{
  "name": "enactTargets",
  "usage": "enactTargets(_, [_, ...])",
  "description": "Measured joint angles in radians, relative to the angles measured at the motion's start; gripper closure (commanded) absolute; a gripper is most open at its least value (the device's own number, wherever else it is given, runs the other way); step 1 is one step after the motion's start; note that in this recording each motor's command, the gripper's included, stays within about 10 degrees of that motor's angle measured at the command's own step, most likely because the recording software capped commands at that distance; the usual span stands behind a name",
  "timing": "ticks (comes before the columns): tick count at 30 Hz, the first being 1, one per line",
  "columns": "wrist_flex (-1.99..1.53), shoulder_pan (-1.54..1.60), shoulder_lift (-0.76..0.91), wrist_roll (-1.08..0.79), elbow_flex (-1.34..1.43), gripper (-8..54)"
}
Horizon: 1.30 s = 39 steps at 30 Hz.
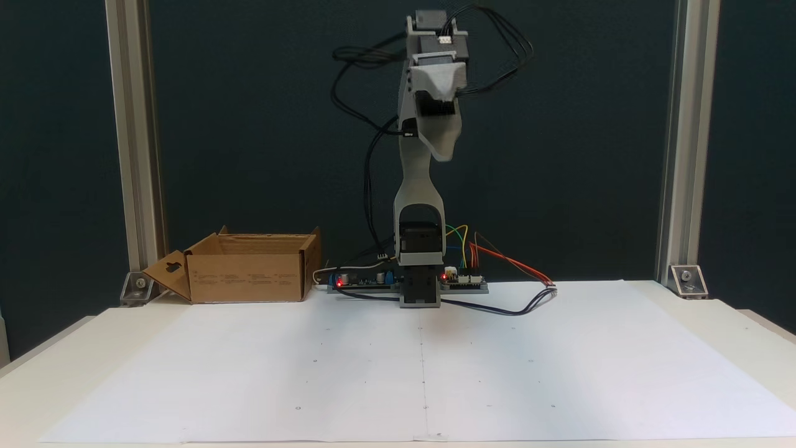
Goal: Grasp a green dice and put it in the bin.
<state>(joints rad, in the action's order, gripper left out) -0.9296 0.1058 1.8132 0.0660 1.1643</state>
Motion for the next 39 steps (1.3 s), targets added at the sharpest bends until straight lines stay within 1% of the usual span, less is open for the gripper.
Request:
enactTargets(5, [0.235,-0.009,0.071,0.000,0.273,1.2])
enactTargets(10, [0.456,-0.046,0.193,0.000,0.436,0.9])
enactTargets(13, [0.589,-0.048,0.282,0.000,0.615,0.1])
enactTargets(20, [0.885,-0.049,0.434,0.000,1.019,-0.2])
enactTargets(27, [1.186,-0.049,0.446,0.000,1.319,-0.1])
enactTargets(31, [1.355,-0.048,0.446,-0.003,1.454,1.6])
enactTargets(39, [1.681,-0.048,0.446,-0.012,1.571,1.7])
